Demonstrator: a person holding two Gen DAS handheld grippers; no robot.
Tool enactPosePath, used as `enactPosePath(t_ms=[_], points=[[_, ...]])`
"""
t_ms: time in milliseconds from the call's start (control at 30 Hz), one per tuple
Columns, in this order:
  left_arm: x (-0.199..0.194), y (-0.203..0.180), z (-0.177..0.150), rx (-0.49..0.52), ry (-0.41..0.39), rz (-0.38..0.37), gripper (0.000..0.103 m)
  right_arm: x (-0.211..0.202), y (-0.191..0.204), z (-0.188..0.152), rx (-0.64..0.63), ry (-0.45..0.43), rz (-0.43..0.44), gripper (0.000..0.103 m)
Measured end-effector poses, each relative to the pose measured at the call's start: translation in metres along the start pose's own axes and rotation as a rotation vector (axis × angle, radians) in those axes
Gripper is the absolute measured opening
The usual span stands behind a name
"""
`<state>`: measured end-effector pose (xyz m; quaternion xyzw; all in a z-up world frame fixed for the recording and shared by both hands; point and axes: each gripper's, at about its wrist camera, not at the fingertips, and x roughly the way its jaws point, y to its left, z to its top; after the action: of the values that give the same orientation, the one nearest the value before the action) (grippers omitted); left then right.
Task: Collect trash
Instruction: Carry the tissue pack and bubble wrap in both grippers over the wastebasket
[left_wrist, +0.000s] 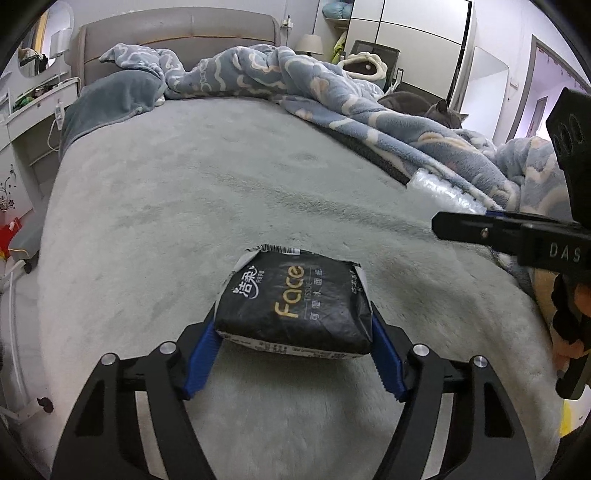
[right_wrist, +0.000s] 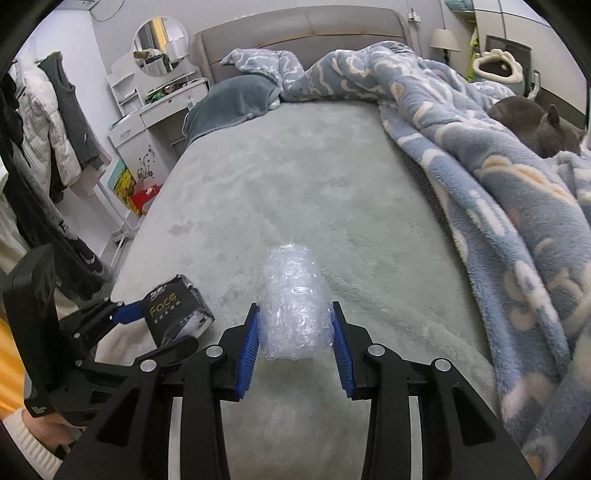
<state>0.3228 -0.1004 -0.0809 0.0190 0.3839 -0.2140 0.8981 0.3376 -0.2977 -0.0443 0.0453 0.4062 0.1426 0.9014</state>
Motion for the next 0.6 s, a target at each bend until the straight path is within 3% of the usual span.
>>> enactPosePath(t_ms=[600], points=[[-0.087,0.014,-0.040,-0.034,-0.045,0.061,0.075,-0.033,0.066,-0.038,-0.003,-0.027,0.027,0.037]])
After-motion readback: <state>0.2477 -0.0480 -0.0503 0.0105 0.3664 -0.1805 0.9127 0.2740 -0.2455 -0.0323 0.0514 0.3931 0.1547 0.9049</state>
